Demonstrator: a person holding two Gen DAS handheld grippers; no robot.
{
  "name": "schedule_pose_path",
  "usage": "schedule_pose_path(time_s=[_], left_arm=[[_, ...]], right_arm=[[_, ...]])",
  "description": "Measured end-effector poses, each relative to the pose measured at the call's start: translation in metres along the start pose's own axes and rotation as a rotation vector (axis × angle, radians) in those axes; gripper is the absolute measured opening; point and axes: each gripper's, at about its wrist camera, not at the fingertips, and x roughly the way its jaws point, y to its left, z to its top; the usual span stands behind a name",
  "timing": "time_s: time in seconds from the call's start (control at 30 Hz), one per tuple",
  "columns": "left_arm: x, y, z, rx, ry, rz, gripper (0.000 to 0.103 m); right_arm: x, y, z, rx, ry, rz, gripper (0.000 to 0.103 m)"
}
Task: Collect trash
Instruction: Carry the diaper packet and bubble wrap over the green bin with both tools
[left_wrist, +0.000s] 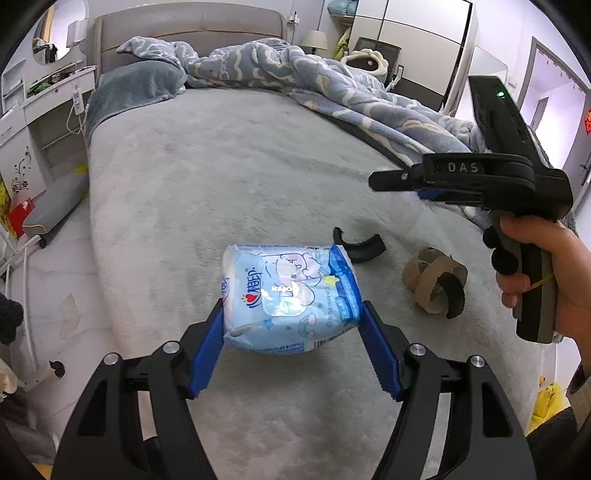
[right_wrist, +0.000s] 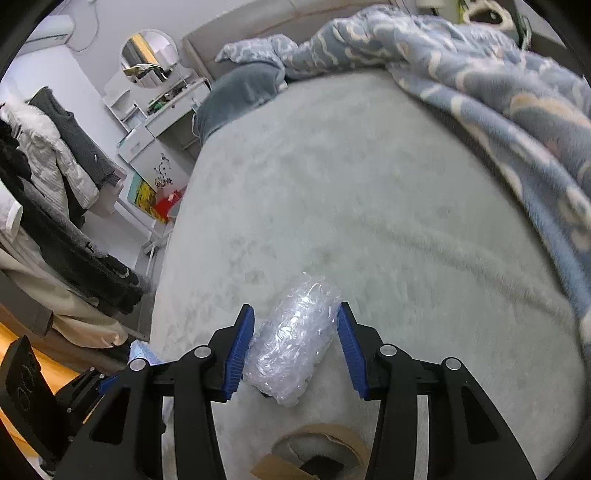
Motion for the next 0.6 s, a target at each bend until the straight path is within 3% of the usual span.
schedule_pose_path(time_s=[0.3,0.6], left_arm=[[-0.024,0.024,-0.003,-0.034,-0.009,0.063,0.073],[-0.049,0.060,-0.025,-0.105,0.008,0.136,0.073]], right_arm=[[-0.012,0.042,0.002,-0.109,-0.099,-0.036,0.047],[-0.017,0.085,-0.022,-0.161,-0.113,-0.029,0.047]])
